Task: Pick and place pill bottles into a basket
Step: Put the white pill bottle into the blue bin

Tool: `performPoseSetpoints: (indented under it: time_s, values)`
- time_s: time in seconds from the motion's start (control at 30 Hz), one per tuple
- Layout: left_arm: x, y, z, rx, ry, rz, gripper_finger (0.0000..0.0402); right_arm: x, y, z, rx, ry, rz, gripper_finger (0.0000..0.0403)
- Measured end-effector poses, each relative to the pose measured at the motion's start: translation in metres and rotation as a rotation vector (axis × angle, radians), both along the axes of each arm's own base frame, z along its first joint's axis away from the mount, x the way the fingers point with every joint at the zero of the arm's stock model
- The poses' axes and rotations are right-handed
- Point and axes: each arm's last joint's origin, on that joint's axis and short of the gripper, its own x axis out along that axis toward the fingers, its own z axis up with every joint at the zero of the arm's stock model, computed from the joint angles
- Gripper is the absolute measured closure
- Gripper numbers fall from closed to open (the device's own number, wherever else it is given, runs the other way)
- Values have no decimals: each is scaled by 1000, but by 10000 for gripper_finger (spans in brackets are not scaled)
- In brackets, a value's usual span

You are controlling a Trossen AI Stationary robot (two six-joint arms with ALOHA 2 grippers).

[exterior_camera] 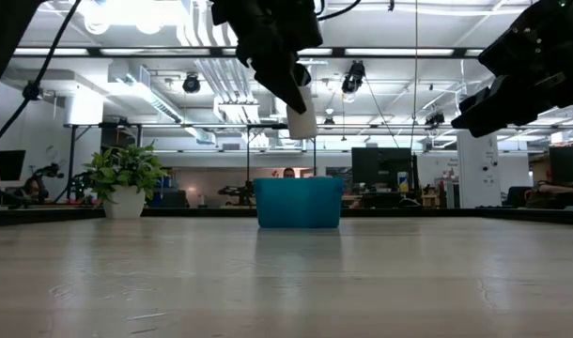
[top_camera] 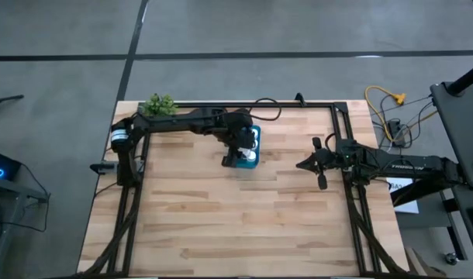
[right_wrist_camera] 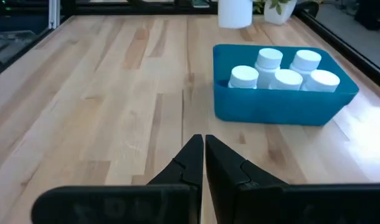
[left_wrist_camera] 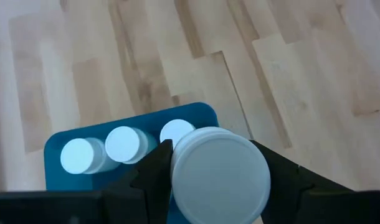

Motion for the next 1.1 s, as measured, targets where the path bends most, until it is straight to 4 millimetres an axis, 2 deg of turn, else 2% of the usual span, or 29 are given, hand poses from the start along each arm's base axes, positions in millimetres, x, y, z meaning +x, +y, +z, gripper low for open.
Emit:
performPoseSetpoints:
  time_s: [0.33, 0.67, 1.1]
  values:
    - [1, 2, -5, -15, -4, -19, 240, 1, -1, 3, -17, -32, -8, 394]
    - [-4, 6, -46, -31, 30, -13, 240, 2, -1, 5, -26, -54, -6, 394]
    - [-7, 23, -46, -8, 8, 38, 240, 2, -1, 6, -22, -73, -9, 394]
